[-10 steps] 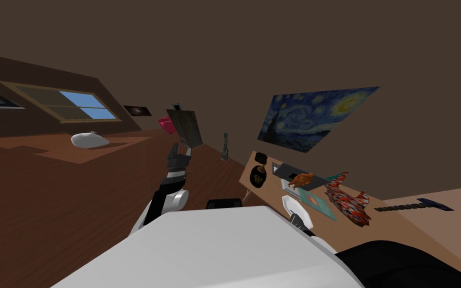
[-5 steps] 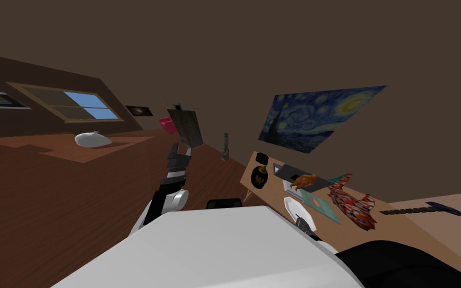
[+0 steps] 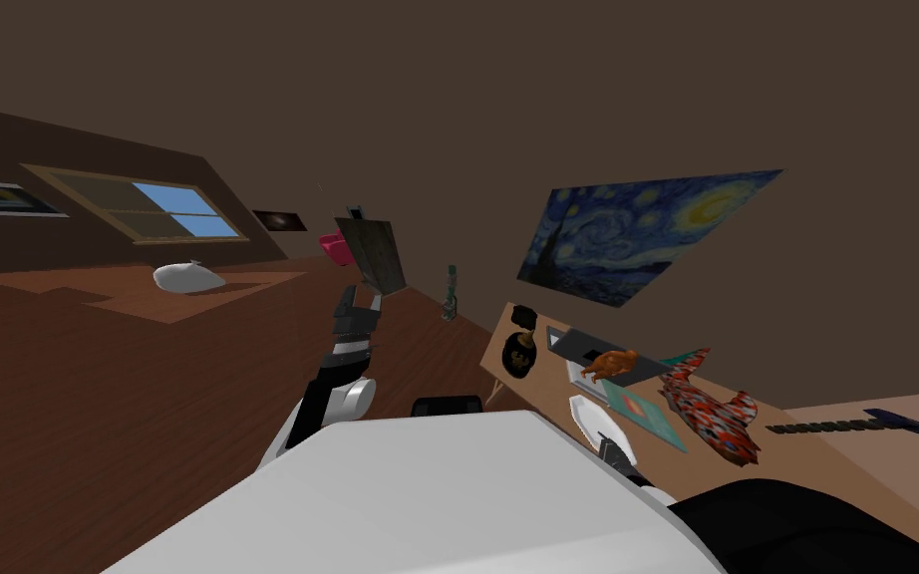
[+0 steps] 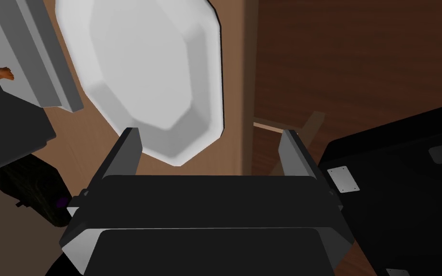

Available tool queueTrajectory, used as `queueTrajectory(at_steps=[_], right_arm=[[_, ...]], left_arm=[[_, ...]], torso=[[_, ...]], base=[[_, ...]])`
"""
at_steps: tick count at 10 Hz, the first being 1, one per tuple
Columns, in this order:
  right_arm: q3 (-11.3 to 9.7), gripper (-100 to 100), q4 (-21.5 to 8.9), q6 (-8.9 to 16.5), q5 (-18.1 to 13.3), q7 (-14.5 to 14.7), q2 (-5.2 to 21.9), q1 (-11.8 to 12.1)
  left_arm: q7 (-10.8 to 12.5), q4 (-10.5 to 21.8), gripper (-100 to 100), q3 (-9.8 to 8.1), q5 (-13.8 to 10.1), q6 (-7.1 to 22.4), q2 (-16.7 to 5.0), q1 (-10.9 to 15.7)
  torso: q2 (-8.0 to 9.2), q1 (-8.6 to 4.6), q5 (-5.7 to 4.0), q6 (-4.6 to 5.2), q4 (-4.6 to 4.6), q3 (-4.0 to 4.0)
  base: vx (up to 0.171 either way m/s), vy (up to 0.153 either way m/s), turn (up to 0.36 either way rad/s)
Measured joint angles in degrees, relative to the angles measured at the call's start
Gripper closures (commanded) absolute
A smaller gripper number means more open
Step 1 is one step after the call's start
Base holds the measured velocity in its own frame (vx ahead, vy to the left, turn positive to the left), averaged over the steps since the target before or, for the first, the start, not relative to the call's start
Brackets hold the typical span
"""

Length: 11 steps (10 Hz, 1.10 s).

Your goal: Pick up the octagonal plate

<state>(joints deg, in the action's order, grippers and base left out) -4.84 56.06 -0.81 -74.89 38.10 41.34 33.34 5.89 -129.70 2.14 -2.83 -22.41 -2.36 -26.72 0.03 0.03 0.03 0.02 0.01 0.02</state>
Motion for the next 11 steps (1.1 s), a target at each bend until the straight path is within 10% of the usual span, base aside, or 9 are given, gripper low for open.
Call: queueTrajectory(at_steps=[1,4,5,9,10,11], right_arm=[[0.0,-100,0.0,0.0,0.0,0.0,0.0,0.0],[-0.7,-100,-1.7,1.6,-0.6,0.8,-2.6,-1.6],[-0.7,100,-1.8,1.7,-0.6,1.0,-2.8,-1.7],[-0.8,100,-1.8,1.5,-0.6,0.9,-2.9,-1.6],[-0.8,0,-1.8,1.5,-0.6,0.9,-2.9,-1.6],[-0.8,100,-1.8,1.5,-0.6,0.9,-2.9,-1.6]], left_arm=[[0.0,0.0,0,0.00,0.0,0.0,0.0,0.0],[0.0,0.0,0,-0.01,0.0,0.0,0.0,0.0],[0.0,0.0,0,0.00,0.0,0.0,0.0,0.0],[0.0,0.0,0,0.00,0.0,0.0,0.0,0.0],[0.0,0.0,0,0.00,0.0,0.0,0.0,0.0],[0.0,0.0,0,0.00,0.0,0.0,0.0,0.0]], torso=[[0.02,-0.01,0.00,0.00,0.00,0.01],[0.00,-0.34,-0.08,-0.01,0.00,0.00],[0.01,-0.20,-0.05,0.00,0.00,0.01],[-0.09,-0.24,0.02,-0.11,0.04,-0.03],[-0.09,-0.28,0.02,-0.12,0.04,-0.03],[-0.10,-0.28,0.02,-0.11,0.03,-0.03]], base=[[0.008,-0.060,0.040],[0.005,-0.069,0.033],[0.000,-0.007,-0.002],[-0.002,0.002,-0.005],[0.000,0.000,0.000],[0.002,0.047,-0.031]])
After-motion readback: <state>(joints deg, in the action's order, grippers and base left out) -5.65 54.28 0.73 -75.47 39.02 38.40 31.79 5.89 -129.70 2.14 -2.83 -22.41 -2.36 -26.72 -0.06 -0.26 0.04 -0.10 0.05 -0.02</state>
